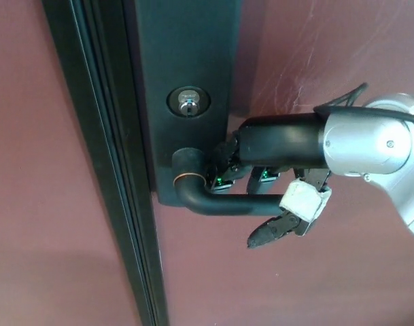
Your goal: The robot walks towards the door handle and put its right hand on it and twist the handle
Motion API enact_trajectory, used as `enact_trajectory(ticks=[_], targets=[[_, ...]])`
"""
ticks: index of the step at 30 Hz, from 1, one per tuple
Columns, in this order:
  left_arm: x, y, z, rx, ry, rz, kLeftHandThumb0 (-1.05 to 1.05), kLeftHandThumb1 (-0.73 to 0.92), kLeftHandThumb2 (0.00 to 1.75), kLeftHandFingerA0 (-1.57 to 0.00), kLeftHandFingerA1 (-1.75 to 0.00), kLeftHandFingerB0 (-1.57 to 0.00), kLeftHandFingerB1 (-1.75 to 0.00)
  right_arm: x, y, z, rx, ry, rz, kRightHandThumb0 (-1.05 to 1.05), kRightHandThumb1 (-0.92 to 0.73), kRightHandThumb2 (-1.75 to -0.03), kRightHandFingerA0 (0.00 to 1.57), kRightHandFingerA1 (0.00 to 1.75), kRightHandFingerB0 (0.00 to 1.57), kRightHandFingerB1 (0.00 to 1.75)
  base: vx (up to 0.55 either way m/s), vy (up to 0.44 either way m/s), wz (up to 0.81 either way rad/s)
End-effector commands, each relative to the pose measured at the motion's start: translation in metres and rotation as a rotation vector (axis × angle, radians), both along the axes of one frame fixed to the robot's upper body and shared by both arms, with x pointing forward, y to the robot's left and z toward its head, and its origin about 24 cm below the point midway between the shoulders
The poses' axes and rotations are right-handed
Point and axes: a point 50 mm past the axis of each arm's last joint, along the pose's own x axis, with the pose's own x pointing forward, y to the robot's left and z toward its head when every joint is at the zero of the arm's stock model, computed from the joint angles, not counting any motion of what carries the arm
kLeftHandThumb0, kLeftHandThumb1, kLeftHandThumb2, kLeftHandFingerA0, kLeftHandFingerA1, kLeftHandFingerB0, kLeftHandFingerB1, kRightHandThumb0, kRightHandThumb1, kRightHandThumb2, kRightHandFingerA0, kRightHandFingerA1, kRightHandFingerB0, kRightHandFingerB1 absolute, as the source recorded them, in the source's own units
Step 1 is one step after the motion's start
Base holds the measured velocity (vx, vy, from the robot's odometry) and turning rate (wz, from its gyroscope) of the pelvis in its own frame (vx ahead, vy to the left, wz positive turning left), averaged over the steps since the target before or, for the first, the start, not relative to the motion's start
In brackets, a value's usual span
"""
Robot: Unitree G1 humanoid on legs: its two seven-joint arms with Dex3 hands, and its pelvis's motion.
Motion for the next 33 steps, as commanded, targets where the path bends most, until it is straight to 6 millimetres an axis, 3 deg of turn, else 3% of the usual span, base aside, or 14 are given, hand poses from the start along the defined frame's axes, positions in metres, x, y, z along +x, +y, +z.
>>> enact_trajectory(ticks=[1, 2, 3, 7, 8, 9, 17, 18, 32, 33], targets=[[-0.003, -0.001, -0.001, -0.008, 0.009, 0.005, -0.22, 0.62, 0.58, -0.59, -0.50, -0.48, -0.42, 0.001, -0.005, -0.021, -0.060, 0.093, -0.032, -0.60, -0.55, -0.57, 0.52, 0.42, 0.42, 0.36, 0.00, 0.000, 0.00], [-0.003, -0.001, -0.001, -0.008, 0.009, 0.005, -0.22, 0.62, 0.58, -0.59, -0.50, -0.48, -0.42, 0.001, -0.005, -0.022, -0.061, 0.092, -0.032, -0.60, -0.55, -0.57, 0.52, 0.42, 0.42, 0.36, 0.00, 0.000, 0.00], [-0.003, 0.000, -0.001, -0.003, 0.010, -0.006, -0.22, 0.62, 0.58, -0.59, -0.50, -0.48, -0.42, 0.003, -0.006, -0.026, -0.070, 0.100, -0.039, -0.65, -0.45, -0.82, 0.37, 0.51, 0.33, 0.46, 0.00, 0.000, 0.00], [-0.003, 0.000, -0.001, 0.000, 0.011, -0.011, -0.22, 0.62, 0.58, -0.59, -0.50, -0.48, -0.42, 0.003, -0.007, -0.029, -0.075, 0.102, -0.041, -0.65, -0.45, -0.82, 0.37, 0.51, 0.33, 0.46, 0.00, 0.000, 0.00], [-0.003, 0.000, -0.001, 0.000, 0.010, -0.013, -0.22, 0.62, 0.58, -0.58, -0.49, -0.48, -0.42, 0.005, -0.008, -0.034, -0.088, 0.108, -0.047, -0.63, -0.44, -0.83, 0.27, 0.47, 0.40, 0.50, 0.00, 0.000, 0.00], [-0.003, 0.000, 0.000, 0.000, 0.008, -0.015, -0.22, 0.62, 0.58, -0.58, -0.49, -0.48, -0.42, 0.006, -0.010, -0.043, -0.107, 0.117, -0.057, -0.63, -0.44, -0.83, 0.27, 0.47, 0.40, 0.50, 0.00, 0.000, 0.00], [-0.003, 0.000, -0.001, -0.003, 0.013, -0.010, -0.22, 0.62, 0.58, -0.58, -0.50, -0.48, -0.42, 0.009, -0.012, -0.056, -0.134, 0.119, -0.089, -0.76, -0.50, -0.82, 0.42, 0.49, 0.36, 0.43, 0.00, 0.000, 0.00], [-0.003, 0.000, -0.001, -0.003, 0.011, -0.005, -0.22, 0.62, 0.58, -0.59, -0.50, -0.48, -0.42, 0.010, -0.011, -0.057, -0.131, 0.119, -0.091, -0.65, -0.51, -0.58, 0.46, 0.41, 0.44, 0.37, 0.00, 0.000, 0.00], [-0.004, 0.000, -0.001, 0.003, 0.010, -0.018, -0.23, 0.62, 0.58, -0.58, -0.50, -0.48, -0.42, 0.014, -0.011, -0.067, -0.138, 0.145, -0.104, -0.64, -0.55, -0.57, 0.52, 0.41, 0.47, 0.37, 0.00, 0.000, 0.00], [-0.003, 0.001, 0.000, 0.002, 0.007, -0.014, -0.31, 0.53, 0.71, -0.54, -0.56, -0.44, -0.49, 0.014, -0.010, -0.068, -0.133, 0.146, -0.103, -0.64, -0.55, -0.57, 0.55, 0.42, 0.48, 0.37, 0.00, 0.000, 0.00]])
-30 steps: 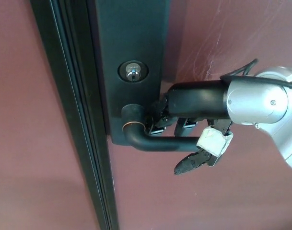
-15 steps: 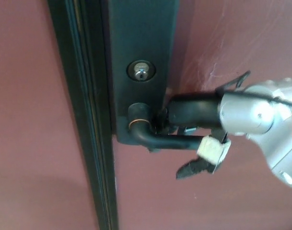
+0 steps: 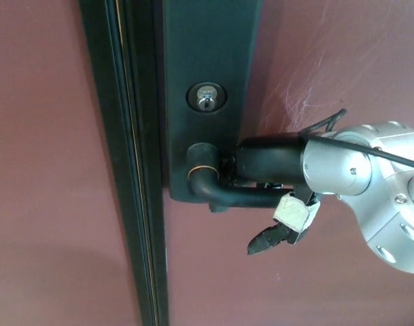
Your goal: The robot walks towards the door handle and put its right hand on it and twist the handle
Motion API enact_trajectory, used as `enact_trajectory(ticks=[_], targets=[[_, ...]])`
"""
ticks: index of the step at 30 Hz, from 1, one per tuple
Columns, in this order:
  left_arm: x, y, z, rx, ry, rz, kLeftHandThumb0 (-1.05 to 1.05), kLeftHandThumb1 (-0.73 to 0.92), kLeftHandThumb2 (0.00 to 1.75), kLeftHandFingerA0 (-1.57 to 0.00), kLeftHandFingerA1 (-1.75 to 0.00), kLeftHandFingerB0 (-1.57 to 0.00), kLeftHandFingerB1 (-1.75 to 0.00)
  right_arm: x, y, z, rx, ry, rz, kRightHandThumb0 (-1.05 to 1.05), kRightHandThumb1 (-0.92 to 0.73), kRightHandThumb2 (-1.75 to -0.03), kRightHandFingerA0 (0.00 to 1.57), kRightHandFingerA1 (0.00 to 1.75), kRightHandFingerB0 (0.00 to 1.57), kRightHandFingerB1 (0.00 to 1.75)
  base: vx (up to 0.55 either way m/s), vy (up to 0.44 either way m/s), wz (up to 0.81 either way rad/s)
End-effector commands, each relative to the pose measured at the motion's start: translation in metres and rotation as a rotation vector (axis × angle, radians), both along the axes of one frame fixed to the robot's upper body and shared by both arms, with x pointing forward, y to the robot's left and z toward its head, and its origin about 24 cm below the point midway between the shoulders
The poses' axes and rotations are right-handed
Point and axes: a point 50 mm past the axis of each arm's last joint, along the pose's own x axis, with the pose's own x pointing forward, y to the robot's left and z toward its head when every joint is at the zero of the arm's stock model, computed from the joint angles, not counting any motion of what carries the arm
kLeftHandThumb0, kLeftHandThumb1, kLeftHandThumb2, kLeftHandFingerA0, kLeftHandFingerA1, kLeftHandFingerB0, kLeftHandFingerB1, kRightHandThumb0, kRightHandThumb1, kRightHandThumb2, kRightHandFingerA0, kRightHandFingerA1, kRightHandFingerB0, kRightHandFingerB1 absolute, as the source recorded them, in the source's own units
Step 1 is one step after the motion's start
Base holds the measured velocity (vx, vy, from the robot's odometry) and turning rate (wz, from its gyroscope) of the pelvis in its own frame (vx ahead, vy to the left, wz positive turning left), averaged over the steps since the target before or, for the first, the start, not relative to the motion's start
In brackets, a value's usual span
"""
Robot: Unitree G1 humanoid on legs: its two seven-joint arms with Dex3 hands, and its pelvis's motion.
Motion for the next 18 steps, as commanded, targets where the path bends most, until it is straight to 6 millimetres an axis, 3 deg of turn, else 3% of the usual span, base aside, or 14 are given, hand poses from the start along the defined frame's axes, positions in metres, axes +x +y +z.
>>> enact_trajectory(ticks=[1, 6, 7, 8, 10, 11, 12, 13, 14, 15, 17, 18], targets=[[-0.002, 0.001, 0.000, -0.002, 0.000, -0.009, -0.22, 0.62, 0.58, -0.59, -0.50, -0.48, -0.42, 0.001, -0.011, -0.030, -0.052, 0.147, -0.059, -0.64, -0.55, -0.57, 0.58, 0.43, 0.50, 0.38, 0.00, 0.000, 0.00], [-0.002, 0.001, 0.001, -0.005, -0.003, -0.009, -0.22, 0.62, 0.58, -0.59, -0.50, -0.48, -0.42, 0.000, -0.010, -0.029, -0.047, 0.141, -0.055, -0.70, -0.48, -0.63, 0.59, 0.47, 0.50, 0.41, 0.00, 0.000, 0.00], [-0.002, 0.000, 0.000, -0.004, 0.000, -0.011, -0.22, 0.62, 0.58, -0.59, -0.50, -0.48, -0.42, -0.001, -0.010, -0.032, 0.019, 0.014, -0.022, -0.35, -0.50, -0.57, 0.74, 1.53, 0.76, 1.29, 0.00, 0.000, 0.00], [-0.001, 0.000, 0.000, -0.002, 0.004, -0.013, -0.22, 0.62, 0.58, -0.59, -0.50, -0.48, -0.42, -0.006, -0.011, -0.034, 0.127, -0.175, 0.020, -0.35, -0.50, -0.57, 0.74, 1.53, 0.76, 1.29, 0.00, 0.000, 0.00], [-0.001, 0.000, 0.000, -0.002, 0.004, -0.013, -0.22, 0.62, 0.58, -0.59, -0.50, -0.48, -0.42, -0.006, -0.012, -0.035, 0.133, -0.180, 0.023, -0.35, -0.50, -0.57, 0.74, 1.53, 0.76, 1.29, 0.00, 0.000, 0.00], [-0.002, 0.000, 0.000, -0.004, 0.003, -0.010, -0.22, 0.62, 0.58, -0.59, -0.50, -0.48, -0.42, -0.006, -0.011, -0.032, 0.175, -0.243, 0.029, -0.17, -0.52, -0.49, 0.65, 1.75, 0.55, 1.71, 0.00, 0.000, 0.00], [-0.002, 0.000, 0.000, -0.003, 0.000, -0.012, -0.30, 0.53, 0.70, -0.54, -0.56, -0.44, -0.49, -0.005, -0.010, -0.030, 0.196, -0.256, 0.025, -0.12, -0.55, -0.50, 0.67, 1.75, 0.59, 1.69, 0.00, 0.000, 0.00], [-0.002, 0.000, 0.000, -0.003, -0.001, -0.013, -0.23, 0.62, 0.58, -0.58, -0.50, -0.48, -0.42, -0.005, -0.010, -0.028, 0.204, -0.260, 0.023, -0.10, -0.54, -0.52, 0.71, 1.75, 0.66, 1.56, 0.00, 0.000, 0.00], [-0.002, 0.000, 0.000, -0.003, -0.001, -0.012, -0.23, 0.62, 0.58, -0.58, -0.50, -0.48, -0.42, -0.005, -0.010, -0.027, 0.205, -0.260, 0.023, -0.10, -0.54, -0.52, 0.71, 1.75, 0.66, 1.56, 0.00, 0.000, 0.00], [-0.001, -0.001, 0.000, -0.005, -0.002, -0.009, -0.23, 0.62, 0.58, -0.58, -0.50, -0.48, -0.42, -0.005, -0.010, -0.025, 0.211, -0.266, 0.024, -0.14, -0.56, -0.54, 0.75, 1.67, 0.71, 1.37, 0.00, 0.000, 0.00], [0.000, -0.001, 0.000, -0.006, -0.003, -0.008, -0.23, 0.62, 0.58, -0.58, -0.50, -0.48, -0.42, -0.004, -0.010, -0.024, 0.218, -0.273, 0.027, -0.14, -0.56, -0.54, 0.75, 1.67, 0.71, 1.37, 0.00, 0.000, 0.00], [0.000, -0.001, 0.000, -0.014, -0.008, -0.005, -0.23, 0.62, 0.58, -0.57, -0.50, -0.48, -0.42, -0.004, -0.010, -0.022, 0.224, -0.283, 0.024, -0.23, -0.52, -0.59, 0.80, 1.54, 0.78, 1.29, 0.00, 0.000, 0.00]])
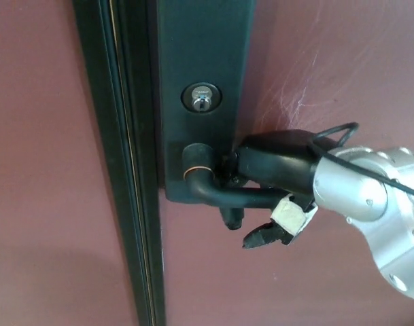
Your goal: The robot walks towards the door handle and put its right hand on it and twist the handle
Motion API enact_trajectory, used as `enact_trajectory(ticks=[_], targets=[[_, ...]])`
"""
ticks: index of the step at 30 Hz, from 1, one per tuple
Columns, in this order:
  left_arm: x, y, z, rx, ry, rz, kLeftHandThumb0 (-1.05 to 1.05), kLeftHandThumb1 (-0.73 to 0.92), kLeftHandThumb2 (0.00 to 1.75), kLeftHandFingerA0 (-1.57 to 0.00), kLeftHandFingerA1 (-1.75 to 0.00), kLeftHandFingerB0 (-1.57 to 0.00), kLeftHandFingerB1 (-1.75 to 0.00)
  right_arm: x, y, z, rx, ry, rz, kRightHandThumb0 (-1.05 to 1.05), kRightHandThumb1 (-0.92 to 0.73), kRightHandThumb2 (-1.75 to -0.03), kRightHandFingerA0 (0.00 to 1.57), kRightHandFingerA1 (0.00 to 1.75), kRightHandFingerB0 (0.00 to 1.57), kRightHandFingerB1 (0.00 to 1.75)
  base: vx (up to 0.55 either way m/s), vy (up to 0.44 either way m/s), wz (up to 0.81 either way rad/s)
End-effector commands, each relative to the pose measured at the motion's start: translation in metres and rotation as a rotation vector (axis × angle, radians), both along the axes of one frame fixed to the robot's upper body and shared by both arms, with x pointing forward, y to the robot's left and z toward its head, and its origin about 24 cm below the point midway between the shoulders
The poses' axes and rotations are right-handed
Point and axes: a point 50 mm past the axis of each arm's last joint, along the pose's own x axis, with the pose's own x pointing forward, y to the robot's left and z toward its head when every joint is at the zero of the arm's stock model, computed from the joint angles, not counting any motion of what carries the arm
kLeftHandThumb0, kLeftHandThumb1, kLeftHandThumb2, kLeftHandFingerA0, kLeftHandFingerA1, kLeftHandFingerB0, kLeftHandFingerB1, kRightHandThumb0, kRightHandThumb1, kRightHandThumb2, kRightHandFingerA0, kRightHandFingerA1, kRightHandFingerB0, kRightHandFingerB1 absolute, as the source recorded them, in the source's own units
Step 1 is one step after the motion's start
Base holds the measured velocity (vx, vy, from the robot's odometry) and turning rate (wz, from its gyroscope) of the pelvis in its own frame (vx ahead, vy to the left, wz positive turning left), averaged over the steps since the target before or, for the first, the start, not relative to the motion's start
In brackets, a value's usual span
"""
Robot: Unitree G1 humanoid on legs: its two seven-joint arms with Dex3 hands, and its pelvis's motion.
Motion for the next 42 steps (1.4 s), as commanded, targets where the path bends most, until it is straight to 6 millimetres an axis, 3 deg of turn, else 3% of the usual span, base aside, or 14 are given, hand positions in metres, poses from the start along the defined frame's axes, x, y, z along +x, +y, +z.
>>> enact_trajectory(ticks=[1, 2, 5, 8, 10, 14, 15, 24, 25, 26, 27, 28, 33, 42], targets=[[0.000, -0.001, 0.000, -0.015, -0.005, -0.004, -0.23, 0.62, 0.58, -0.57, -0.50, -0.48, -0.42, 0.000, -0.004, -0.016, 0.029, -0.065, -0.007, -0.23, -0.52, -0.59, 0.80, 1.54, 0.78, 1.29, 0.00, 0.000, 0.00], [0.000, -0.001, 0.000, -0.014, -0.005, -0.005, -0.23, 0.62, 0.58, -0.57, -0.50, -0.48, -0.42, 0.000, -0.004, -0.016, 0.036, -0.069, -0.009, -0.20, -0.56, -0.59, 0.75, 1.55, 0.72, 1.37, 0.00, 0.000, 0.00], [0.001, -0.001, 0.000, -0.016, -0.007, -0.002, -0.30, 0.53, 0.71, -0.54, -0.56, -0.44, -0.49, 0.000, -0.005, -0.016, 0.058, -0.073, -0.014, -0.21, -0.57, -0.56, 0.76, 1.59, 0.73, 1.37, 0.00, 0.000, 0.00], [0.001, -0.001, 0.000, -0.016, -0.007, -0.002, -0.30, 0.53, 0.71, -0.54, -0.56, -0.44, -0.49, 0.000, -0.005, -0.016, 0.061, -0.075, -0.013, -0.21, -0.57, -0.56, 0.76, 1.59, 0.73, 1.37, 0.00, 0.000, 0.00], [0.000, -0.001, 0.001, -0.015, -0.009, -0.007, -0.30, 0.54, 0.70, -0.56, -0.57, -0.45, -0.49, 0.000, -0.005, -0.016, 0.065, -0.084, -0.011, -0.21, -0.59, -0.57, 0.81, 1.62, 0.82, 1.33, 0.00, 0.000, 0.00], [0.000, -0.001, 0.001, -0.015, -0.009, -0.007, -0.30, 0.54, 0.70, -0.56, -0.57, -0.45, -0.49, 0.000, -0.005, -0.016, 0.066, -0.087, -0.010, -0.21, -0.59, -0.57, 0.81, 1.62, 0.82, 1.33, 0.00, 0.000, 0.00], [0.001, -0.001, 0.000, -0.016, -0.003, -0.001, -0.22, 0.62, 0.58, -0.59, -0.51, -0.48, -0.42, 0.000, -0.005, -0.016, 0.070, -0.086, -0.010, -0.20, -0.56, -0.57, 0.78, 1.59, 0.75, 1.35, 0.00, 0.000, 0.00], [0.001, -0.001, 0.000, -0.009, 0.001, -0.006, -0.22, 0.62, 0.58, -0.59, -0.50, -0.49, -0.42, 0.001, -0.005, -0.015, 0.063, -0.084, -0.011, -0.21, -0.57, -0.56, 0.76, 1.59, 0.73, 1.37, 0.00, 0.000, 0.00], [0.000, -0.001, 0.000, -0.008, 0.002, -0.006, -0.31, 0.53, 0.71, -0.54, -0.56, -0.45, -0.49, 0.002, -0.006, -0.013, 0.055, -0.066, -0.015, -0.29, -0.53, -0.56, 0.59, 0.66, 0.62, 0.47, 0.00, 0.000, 0.00], [0.000, -0.001, -0.001, -0.007, 0.002, -0.006, -0.31, 0.53, 0.71, -0.54, -0.56, -0.45, -0.49, 0.002, -0.009, -0.008, 0.031, -0.004, -0.022, -0.50, -0.36, -0.75, 0.00, 0.25, 0.00, 0.30, 0.00, 0.000, 0.00], [0.000, -0.001, -0.001, -0.007, -0.001, -0.005, -0.31, 0.53, 0.71, -0.54, -0.56, -0.45, -0.49, 0.002, -0.009, -0.004, 0.011, 0.049, -0.023, -0.50, -0.36, -0.75, 0.00, 0.25, 0.00, 0.30, 0.00, 0.000, 0.00], [0.000, -0.001, 0.000, -0.005, -0.004, -0.007, -0.23, 0.62, 0.59, -0.59, -0.51, -0.49, -0.43, 0.003, -0.009, 0.002, -0.003, 0.107, -0.031, -0.74, -0.46, -0.76, 0.00, 0.01, 0.00, 0.00, 0.00, 0.000, 0.00], [0.001, -0.002, 0.000, -0.004, -0.007, -0.016, -0.30, 0.54, 0.70, -0.56, -0.57, -0.47, -0.50, 0.005, -0.009, 0.034, 0.061, 0.121, -0.038, -0.80, -0.47, -0.84, 0.00, 0.00, 0.01, 0.08, 0.00, 0.000, 0.00], [0.001, -0.001, 0.001, 0.004, -0.004, -0.015, -0.31, 0.53, 0.71, -0.59, -0.58, -0.46, -0.50, 0.004, -0.009, 0.051, 0.059, 0.124, -0.033, -0.78, -0.46, -0.82, 0.00, 0.00, 0.00, 0.04, 0.00, 0.000, 0.00]])
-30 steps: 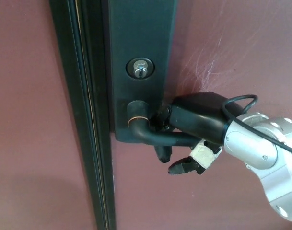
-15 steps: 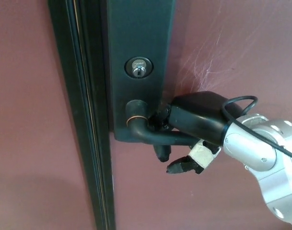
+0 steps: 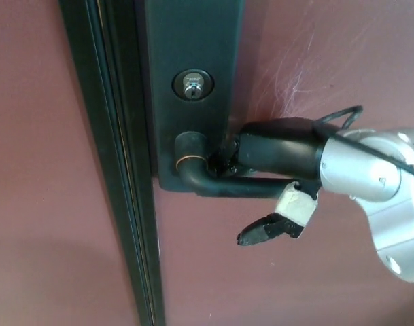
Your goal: The robot walks towards the door handle and put its right hand on it and twist the handle
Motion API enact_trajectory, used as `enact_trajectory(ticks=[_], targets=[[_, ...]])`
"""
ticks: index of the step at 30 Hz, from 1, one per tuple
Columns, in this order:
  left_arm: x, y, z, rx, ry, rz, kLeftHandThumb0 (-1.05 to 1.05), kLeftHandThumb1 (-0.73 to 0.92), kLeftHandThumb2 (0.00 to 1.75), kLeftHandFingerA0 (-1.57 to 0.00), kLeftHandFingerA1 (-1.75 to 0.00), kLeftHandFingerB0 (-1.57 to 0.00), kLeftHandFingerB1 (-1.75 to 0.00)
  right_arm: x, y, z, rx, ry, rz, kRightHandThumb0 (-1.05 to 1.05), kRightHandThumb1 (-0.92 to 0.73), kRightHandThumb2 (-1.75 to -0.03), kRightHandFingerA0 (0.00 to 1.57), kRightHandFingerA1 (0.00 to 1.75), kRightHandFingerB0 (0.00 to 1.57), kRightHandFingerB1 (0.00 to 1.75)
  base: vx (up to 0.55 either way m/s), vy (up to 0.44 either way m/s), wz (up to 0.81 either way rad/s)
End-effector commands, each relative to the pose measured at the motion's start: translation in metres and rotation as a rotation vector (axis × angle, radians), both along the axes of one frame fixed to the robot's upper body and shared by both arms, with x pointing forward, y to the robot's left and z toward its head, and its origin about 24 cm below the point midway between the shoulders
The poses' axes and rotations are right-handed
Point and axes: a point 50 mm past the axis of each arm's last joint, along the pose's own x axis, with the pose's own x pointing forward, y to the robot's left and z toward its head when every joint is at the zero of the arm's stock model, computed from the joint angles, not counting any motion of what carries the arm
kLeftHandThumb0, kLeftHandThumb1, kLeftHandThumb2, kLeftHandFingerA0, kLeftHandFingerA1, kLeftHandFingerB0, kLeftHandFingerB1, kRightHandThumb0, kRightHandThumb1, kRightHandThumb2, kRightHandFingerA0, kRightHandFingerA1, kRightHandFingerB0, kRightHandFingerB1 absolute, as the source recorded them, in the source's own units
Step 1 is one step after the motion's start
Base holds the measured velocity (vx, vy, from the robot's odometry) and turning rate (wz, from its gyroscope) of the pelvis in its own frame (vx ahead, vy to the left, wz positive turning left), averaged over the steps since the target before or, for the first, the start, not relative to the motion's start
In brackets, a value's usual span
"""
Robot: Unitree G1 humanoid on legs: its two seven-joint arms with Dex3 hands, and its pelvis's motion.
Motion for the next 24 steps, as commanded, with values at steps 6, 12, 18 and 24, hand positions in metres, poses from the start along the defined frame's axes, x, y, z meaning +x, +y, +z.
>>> enact_trajectory(ticks=[6, 12, 18, 24], targets=[[-0.004, -0.001, -0.003, -0.012, 0.020, 0.020, -0.29, 0.53, 0.70, -0.64, -0.61, -0.46, -0.50, 0.004, -0.011, 0.026, 0.028, 0.064, -0.086, -0.79, -0.47, -0.82, 0.00, 0.00, 0.00, 0.00, 0.00, 0.000, 0.00], [-0.005, -0.002, -0.004, -0.007, 0.031, 0.017, -0.21, 0.62, 0.58, -0.70, -0.58, -0.50, -0.43, 0.009, -0.009, 0.043, -0.062, 0.087, -0.070, -0.80, -0.47, -0.84, 0.00, 0.00, 0.00, 0.00, 0.00, 0.000, 0.00], [-0.005, -0.002, -0.004, 0.008, 0.038, 0.009, -0.20, 0.61, 0.58, -0.68, -0.56, -0.50, -0.43, 0.016, -0.004, 0.063, -0.136, 0.166, -0.079, -0.81, -0.47, -0.84, 0.00, 0.01, 0.00, 0.00, 0.00, 0.000, 0.00], [-0.004, 0.001, -0.003, 0.008, 0.042, 0.012, -0.21, 0.62, 0.58, -0.67, -0.55, -0.50, -0.43, 0.019, 0.002, 0.088, -0.140, 0.153, -0.087, -0.81, -0.46, -0.84, 0.00, 0.03, 0.00, 0.00, 0.00, 0.000, 0.00]])
